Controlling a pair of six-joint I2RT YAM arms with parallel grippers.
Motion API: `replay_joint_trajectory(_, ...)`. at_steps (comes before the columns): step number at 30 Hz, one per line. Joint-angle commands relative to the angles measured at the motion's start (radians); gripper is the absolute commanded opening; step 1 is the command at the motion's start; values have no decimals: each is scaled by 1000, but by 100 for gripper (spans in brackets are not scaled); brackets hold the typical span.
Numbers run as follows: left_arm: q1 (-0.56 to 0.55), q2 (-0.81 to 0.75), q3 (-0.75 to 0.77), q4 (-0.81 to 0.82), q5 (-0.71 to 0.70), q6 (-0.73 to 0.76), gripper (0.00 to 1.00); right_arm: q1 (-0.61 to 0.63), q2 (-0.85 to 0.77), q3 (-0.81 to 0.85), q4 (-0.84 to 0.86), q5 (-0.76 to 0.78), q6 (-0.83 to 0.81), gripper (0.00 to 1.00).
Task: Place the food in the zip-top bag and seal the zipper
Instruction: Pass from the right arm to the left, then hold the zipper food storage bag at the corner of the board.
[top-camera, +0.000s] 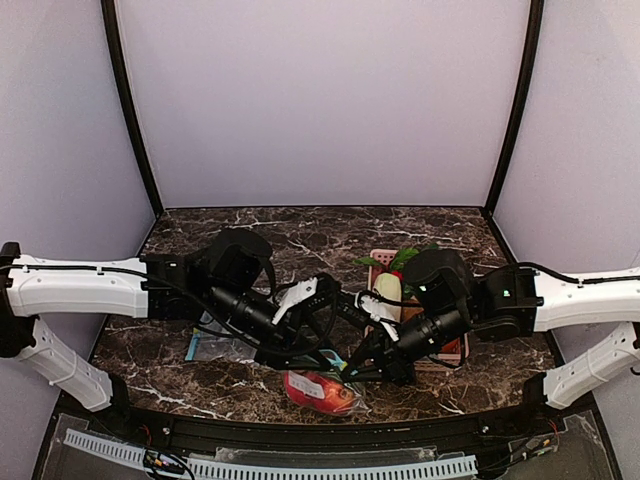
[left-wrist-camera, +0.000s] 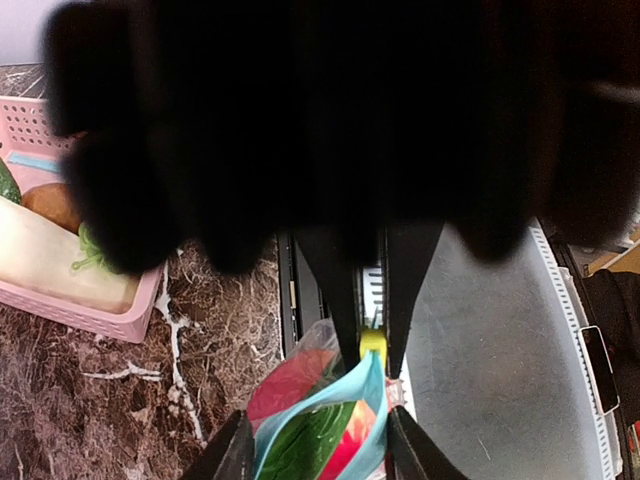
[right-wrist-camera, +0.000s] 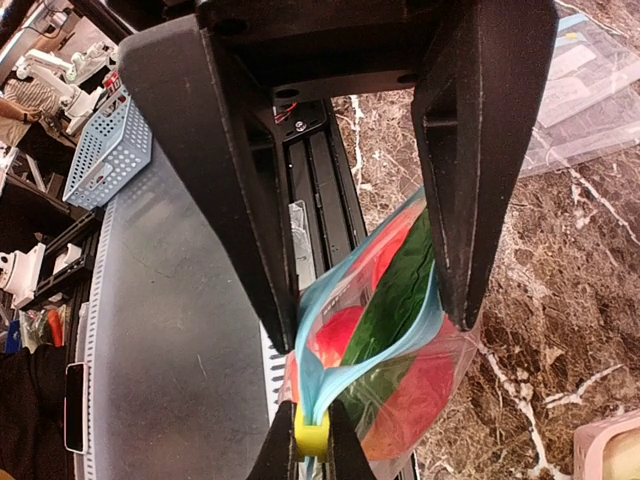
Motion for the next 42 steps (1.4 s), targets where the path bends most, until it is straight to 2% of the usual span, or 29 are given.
replay_joint_trajectory(1, 4, 13, -21, 7, 51, -18, 39, -4, -32, -2, 26, 12, -21, 0)
replay_joint_trajectory(6, 3, 15, -29, 0, 53, -34, 16, -5, -48, -5, 20, 66, -15, 0)
replay_joint_trajectory(11, 4, 18, -35, -11, 54, -46, 2, -5, -52, -6, 11, 104, -10, 0)
replay_joint_trajectory(12, 4, 18, -36, -12, 53, -47, 1, -4, -56, -6, 11, 119, -5, 4)
replay_joint_trajectory(14, 4, 13, -44, -2, 44, -63, 1, -4, -70, -11, 9, 162, 5, 20)
replay_joint_trajectory(16, 4, -2, -65, 24, 16, -95, 1, -5, -96, -24, 12, 211, 20, 29)
replay_joint_trajectory(20, 4, -57, -145, 114, -73, -182, 1, -4, -183, -76, 42, 320, 64, 59)
replay_joint_trajectory(21, 4, -81, -159, 155, -82, -215, 1, -4, -209, -100, 66, 335, 77, 64)
replay_joint_trajectory(23, 4, -113, -202, 230, -104, -269, 1, -4, -260, -156, 137, 359, 112, 67)
replay_joint_trajectory(30, 4, -162, -278, 332, -140, -377, 1, -4, -330, -300, 362, 367, 180, 63)
replay_joint_trajectory(42, 4, -153, -302, 398, -130, -402, 1, -2, -170, -261, 442, 272, 185, 43)
